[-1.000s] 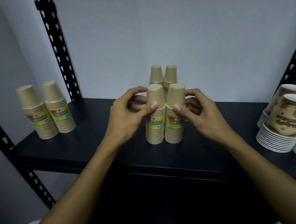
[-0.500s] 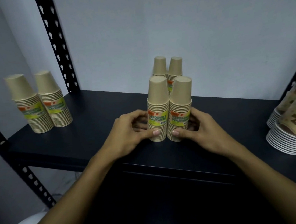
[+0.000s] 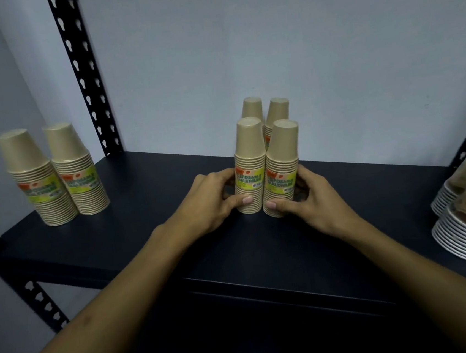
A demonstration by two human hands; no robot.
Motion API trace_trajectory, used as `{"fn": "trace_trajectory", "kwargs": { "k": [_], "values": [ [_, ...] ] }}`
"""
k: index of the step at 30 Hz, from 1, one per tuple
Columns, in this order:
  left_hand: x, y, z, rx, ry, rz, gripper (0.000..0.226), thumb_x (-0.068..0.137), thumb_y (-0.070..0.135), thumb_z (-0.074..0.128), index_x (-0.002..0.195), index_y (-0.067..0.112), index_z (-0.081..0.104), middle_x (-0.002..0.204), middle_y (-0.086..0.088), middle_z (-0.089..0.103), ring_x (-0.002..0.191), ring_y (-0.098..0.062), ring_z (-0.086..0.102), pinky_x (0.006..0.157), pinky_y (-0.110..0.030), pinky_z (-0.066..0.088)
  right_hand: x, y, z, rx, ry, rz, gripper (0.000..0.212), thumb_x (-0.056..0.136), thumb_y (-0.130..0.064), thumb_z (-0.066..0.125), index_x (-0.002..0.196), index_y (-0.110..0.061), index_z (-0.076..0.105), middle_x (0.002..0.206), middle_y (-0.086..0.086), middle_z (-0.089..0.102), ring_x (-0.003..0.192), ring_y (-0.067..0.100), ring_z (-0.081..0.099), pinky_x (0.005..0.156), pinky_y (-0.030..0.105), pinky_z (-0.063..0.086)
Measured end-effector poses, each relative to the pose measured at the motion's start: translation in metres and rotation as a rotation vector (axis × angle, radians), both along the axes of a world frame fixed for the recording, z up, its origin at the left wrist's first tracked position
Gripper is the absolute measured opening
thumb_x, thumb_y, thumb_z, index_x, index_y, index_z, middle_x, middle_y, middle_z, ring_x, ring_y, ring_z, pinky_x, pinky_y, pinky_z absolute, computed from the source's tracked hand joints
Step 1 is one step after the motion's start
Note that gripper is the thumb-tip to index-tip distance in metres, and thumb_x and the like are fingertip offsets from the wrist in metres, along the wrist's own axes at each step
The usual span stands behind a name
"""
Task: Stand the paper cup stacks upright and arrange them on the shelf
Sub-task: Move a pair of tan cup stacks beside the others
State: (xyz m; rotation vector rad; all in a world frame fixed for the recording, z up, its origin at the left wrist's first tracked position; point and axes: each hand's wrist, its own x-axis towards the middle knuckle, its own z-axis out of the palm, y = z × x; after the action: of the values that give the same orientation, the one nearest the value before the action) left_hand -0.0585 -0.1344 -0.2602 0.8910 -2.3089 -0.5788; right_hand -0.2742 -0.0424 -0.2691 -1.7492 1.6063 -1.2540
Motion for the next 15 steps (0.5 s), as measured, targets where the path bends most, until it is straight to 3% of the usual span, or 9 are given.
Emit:
{"fn": "trace_trajectory", "kwargs": {
  "k": [4, 10, 15],
  "values": [
    [-0.012, -0.019, 0.001, -0.026, -0.045, 0.017, 0.047, 0.091, 0.038, 0.073, 0.134, 0.022, 0.061, 0.113, 0.006, 0.073, 0.084, 0.002, 0.059, 0.078, -0.009, 0.044, -0.007, -0.014, 0.001, 0.004, 0.005, -0.002, 0.065, 0.077, -0.029, 0.087, 0.135, -0.024, 0.057, 0.126, -0.013, 0.070, 0.112, -0.001, 0.067, 0.096, 0.021, 0.055],
    [-0.024, -0.043, 0.001, -0.047, -0.110, 0.051, 0.049, 0.090, 0.045, 0.071, 0.134, 0.026, 0.060, 0.103, 0.006, 0.070, 0.094, -0.016, 0.066, 0.088, -0.043, 0.057, -0.018, -0.033, 0.002, 0.008, 0.061, -0.047, 0.059, 0.078, -0.034, 0.085, 0.130, -0.024, 0.059, 0.113, -0.015, 0.069, 0.096, -0.006, 0.065, 0.077, 0.009, 0.052],
    [-0.030, -0.055, 0.000, -0.038, -0.111, 0.064, 0.051, 0.090, 0.047, 0.070, 0.136, 0.027, 0.058, 0.110, 0.005, 0.072, 0.099, -0.017, 0.067, 0.091, -0.046, 0.057, -0.023, -0.048, -0.001, 0.002, 0.072, -0.093, 0.059, 0.078, -0.036, 0.086, 0.129, -0.023, 0.059, 0.112, -0.013, 0.069, 0.092, -0.006, 0.065, 0.075, 0.011, 0.052]
  ]
}}
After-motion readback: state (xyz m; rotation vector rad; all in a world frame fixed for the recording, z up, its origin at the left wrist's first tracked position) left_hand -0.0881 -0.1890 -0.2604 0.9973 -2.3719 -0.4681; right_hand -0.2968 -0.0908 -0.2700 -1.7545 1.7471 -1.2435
